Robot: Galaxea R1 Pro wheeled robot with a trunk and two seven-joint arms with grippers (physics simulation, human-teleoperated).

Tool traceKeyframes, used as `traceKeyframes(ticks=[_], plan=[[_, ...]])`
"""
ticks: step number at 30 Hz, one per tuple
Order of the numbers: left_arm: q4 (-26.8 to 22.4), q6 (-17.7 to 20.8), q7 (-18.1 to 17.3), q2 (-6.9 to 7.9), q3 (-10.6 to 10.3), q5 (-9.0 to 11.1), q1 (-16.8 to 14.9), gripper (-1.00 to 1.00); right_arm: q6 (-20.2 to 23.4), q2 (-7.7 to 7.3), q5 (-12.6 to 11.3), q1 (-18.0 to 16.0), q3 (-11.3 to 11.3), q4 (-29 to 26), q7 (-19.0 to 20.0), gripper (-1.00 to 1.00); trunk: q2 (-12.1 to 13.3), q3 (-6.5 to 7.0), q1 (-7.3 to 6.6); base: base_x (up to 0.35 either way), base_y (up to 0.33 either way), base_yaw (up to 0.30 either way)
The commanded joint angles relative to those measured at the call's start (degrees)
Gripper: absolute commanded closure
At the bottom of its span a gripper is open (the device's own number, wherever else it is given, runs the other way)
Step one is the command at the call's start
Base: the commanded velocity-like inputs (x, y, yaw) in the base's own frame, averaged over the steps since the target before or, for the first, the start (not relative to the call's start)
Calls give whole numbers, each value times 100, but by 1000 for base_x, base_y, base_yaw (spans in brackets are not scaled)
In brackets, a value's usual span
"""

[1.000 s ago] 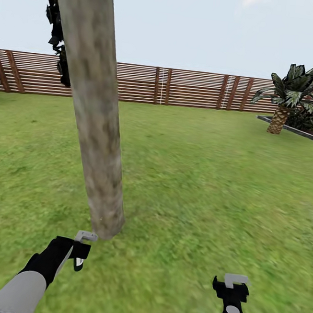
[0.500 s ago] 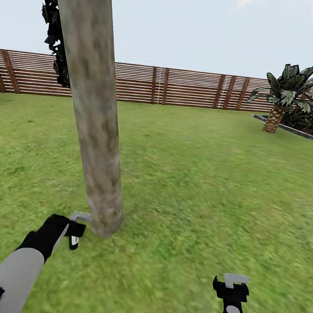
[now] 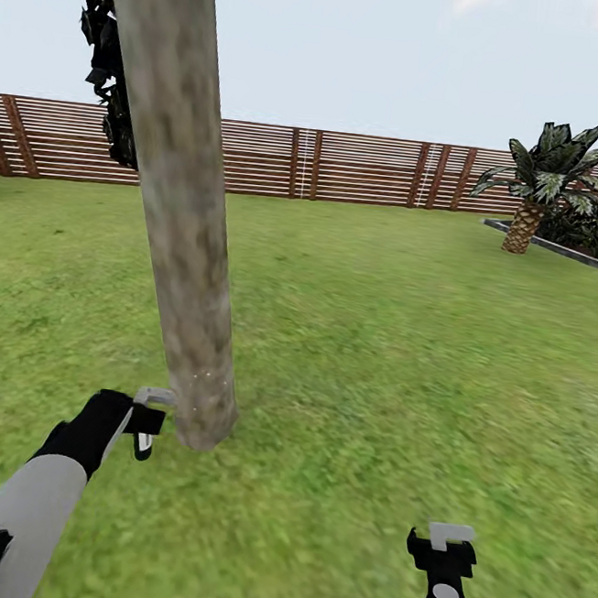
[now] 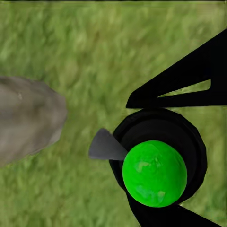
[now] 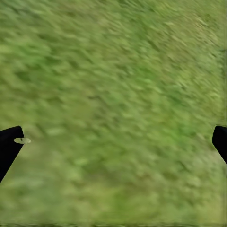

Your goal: In the garden, pick up the pesticide atomizer on the floor and spray pesticide onto both trees until each tree trunk is fully covered.

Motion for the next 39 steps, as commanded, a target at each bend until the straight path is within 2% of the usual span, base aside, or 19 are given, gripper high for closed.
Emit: traceKeyframes(ticks=[1,3,6,10,13,15,17,20,22,24,27,28,29,30,31,33,39], plan=[[-86,61,-51,-101,15,-107,-6,100,-24,2,54,-6,-43,10,-11,-100,-3,-5,-4,-252,0,0],[-267,187,-52,-255,6,-116,-8,100,-23,2,54,-6,-43,10,-11,-100,-3,-5,-4,-122,0,0],[-505,395,-52,-386,-2,-139,-107,100,-23,2,54,-6,-43,10,-11,-100,-3,-5,-4,-31,0,0],[-559,803,-65,-284,-3,-161,-426,100,-23,2,54,-6,-43,10,-11,-100,-3,-5,-4,-4,0,0],[-563,881,-73,-115,-3,-150,-506,100,-23,-5,54,-6,-43,10,-11,-100,-3,-5,-4,0,0,0],[-564,897,-77,-80,-3,-138,-511,100,-23,-7,54,-6,-43,10,-11,-100,-3,-5,-4,0,0,0],[-562,904,-81,-155,-5,-123,-523,100,-23,-7,54,-6,-43,10,-11,-100,-3,-5,-4,0,0,0],[-563,910,-84,-434,-152,-126,-539,100,-23,-7,54,-6,-43,10,-11,-100,-3,-5,-4,0,0,0],[-561,926,-83,-468,-212,-131,-581,100,-23,-5,54,-6,-43,10,-11,-100,-3,-5,-4,0,0,0],[-554,971,-83,-431,-224,-122,-650,100,-23,-1,54,-6,-43,10,-11,-100,-3,-5,-4,0,0,73],[-550,1017,-88,-120,-208,-96,-729,100,-23,1,54,-6,-36,10,-11,-100,-3,-5,-4,0,0,229],[-529,1027,-148,62,-199,-89,-739,100,-23,1,54,-6,-40,10,-11,-100,-3,-5,-4,0,0,263],[-514,1027,-222,141,-198,-89,-740,100,-23,1,54,-6,-41,10,-11,-100,-3,-5,-4,0,0,267],[-488,1026,-454,246,-216,-94,-728,100,-23,2,54,-6,-40,10,-11,-100,-3,-5,-4,0,0,169],[-478,1026,-665,277,-240,-113,-708,100,-23,2,54,-6,-41,10,-11,-100,-3,-5,-4,0,0,86],[-472,1025,-862,269,-266,-134,-695,100,-23,2,54,-6,-40,10,-11,-100,-3,-5,-4,0,0,45],[-468,1034,-1012,188,-241,-142,-701,100,-23,2,54,-6,-42,10,-11,-100,-3,-5,-4,0,0,8]])
